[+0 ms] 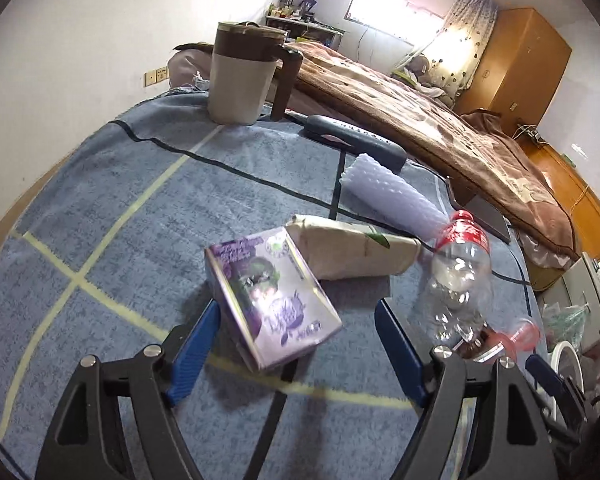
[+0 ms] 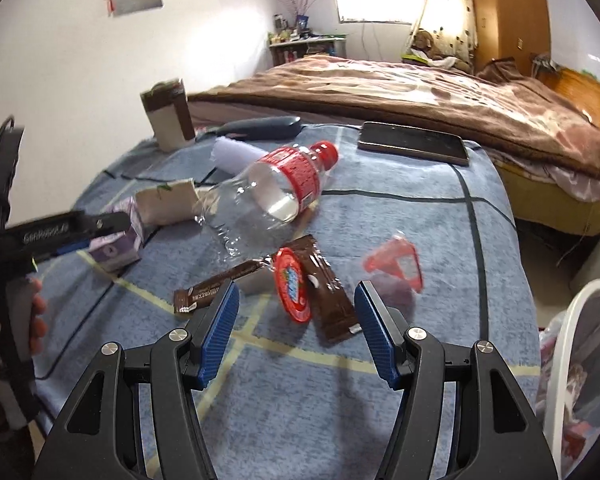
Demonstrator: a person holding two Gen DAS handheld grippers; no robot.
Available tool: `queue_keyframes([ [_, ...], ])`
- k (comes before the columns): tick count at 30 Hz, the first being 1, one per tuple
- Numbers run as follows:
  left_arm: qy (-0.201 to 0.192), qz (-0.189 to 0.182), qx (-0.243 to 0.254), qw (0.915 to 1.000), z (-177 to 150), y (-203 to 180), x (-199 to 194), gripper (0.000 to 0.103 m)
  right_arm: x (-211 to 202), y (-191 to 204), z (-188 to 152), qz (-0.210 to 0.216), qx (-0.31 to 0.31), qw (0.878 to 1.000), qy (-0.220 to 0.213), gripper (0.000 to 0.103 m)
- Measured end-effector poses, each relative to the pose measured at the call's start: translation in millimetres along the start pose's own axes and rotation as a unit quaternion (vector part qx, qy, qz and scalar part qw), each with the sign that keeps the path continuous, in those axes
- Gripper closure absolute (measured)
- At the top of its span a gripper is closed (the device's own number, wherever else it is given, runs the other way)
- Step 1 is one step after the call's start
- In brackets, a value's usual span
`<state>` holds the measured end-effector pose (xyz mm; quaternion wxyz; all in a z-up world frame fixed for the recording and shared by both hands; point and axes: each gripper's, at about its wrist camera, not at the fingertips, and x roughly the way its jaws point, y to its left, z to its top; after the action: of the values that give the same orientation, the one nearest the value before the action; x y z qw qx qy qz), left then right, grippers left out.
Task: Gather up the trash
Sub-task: 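Move both tools back toward the purple juice box and bottle on the table, then grasp the purple juice box with the left tool while the right tool grasps the red-lidded plastic cup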
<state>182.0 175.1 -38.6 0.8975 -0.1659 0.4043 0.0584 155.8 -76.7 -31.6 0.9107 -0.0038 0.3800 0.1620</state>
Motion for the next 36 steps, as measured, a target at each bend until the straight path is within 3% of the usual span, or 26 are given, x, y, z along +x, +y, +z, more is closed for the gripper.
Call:
queue_keyframes([
  [9, 0.015, 0.010, 0.002, 0.9998, -4.0, 5.9, 14.4, 0.022, 22.7, 13.3, 6.0, 0.011, -0.012, 1.000, 0.023, 0.041],
  [13, 0.020, 0.008, -0.006, 0.9998, -6.5, 16.6, 16.4, 0.031, 26.0, 13.7, 5.0, 0.004, -0.012, 0.999, 0.034, 0.041],
  [19, 0.015, 0.001, -0.001, 0.9999, -9.0, 21.9, 11.4, 0.035, 27.2, 22.5, 4.2, -0.018, -0.031, 0.999, 0.038, 0.042],
  [23, 0.010, -0.002, 0.001, 0.9999, -12.1, 24.4, 6.2, 0.038, 28.6, 27.8, 3.9, -0.031, -0.045, 0.998, 0.041, 0.056],
  [36, 0.001, -0.008, 0.019, 0.9998, -23.8, 24.6, -9.8, 0.043, 16.9, 21.7, 1.3, -0.032, -0.023, 0.999, 0.022, 0.058],
])
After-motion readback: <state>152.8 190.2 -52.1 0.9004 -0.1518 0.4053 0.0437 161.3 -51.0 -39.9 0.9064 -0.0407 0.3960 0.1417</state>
